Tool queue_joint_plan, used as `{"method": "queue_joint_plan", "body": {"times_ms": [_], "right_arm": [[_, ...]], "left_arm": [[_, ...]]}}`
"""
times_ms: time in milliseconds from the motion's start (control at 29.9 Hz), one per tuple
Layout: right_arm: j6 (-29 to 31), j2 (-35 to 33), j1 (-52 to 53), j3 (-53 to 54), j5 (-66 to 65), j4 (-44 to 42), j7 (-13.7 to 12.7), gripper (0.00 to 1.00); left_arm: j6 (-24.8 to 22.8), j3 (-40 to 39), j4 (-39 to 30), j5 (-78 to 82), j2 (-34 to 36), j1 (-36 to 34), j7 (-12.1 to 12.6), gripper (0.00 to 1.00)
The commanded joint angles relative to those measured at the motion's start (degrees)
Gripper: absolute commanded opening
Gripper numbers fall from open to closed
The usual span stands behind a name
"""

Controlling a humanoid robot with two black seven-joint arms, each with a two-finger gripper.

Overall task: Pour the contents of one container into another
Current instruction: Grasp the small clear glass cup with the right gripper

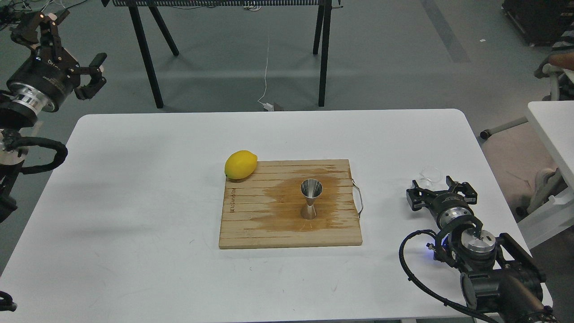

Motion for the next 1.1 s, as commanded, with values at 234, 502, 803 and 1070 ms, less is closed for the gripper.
{"method": "queue_joint_plan", "body": {"times_ms": [234, 502, 803, 1070], "right_arm": [[2.18, 0.79, 2.04, -0.29, -0.08, -3.9, -0.35, 0.59], [3.5, 1.14, 2.04, -2.05, -0.08, -5.13, -0.35, 0.38], [5.43, 1.14, 2.04, -2.13, 0.0, -4.43, -0.26, 0.24], [5.17, 0.97, -1.64, -4.06, 0.0, 8.81, -0.26, 0.23]], "left_arm": [[0.06, 0.0, -0.08, 0.02, 0.57, 0.09, 0.0, 0.99], [0.94, 0.0, -0.87, -0.07, 0.75, 0.09, 0.0, 0.99], [1.29, 0.0, -1.14, 0.02, 1.01, 0.09, 0.0, 0.99], [1.29, 0.0, -1.14, 0.02, 0.93, 0.09, 0.0, 0.99]]}}
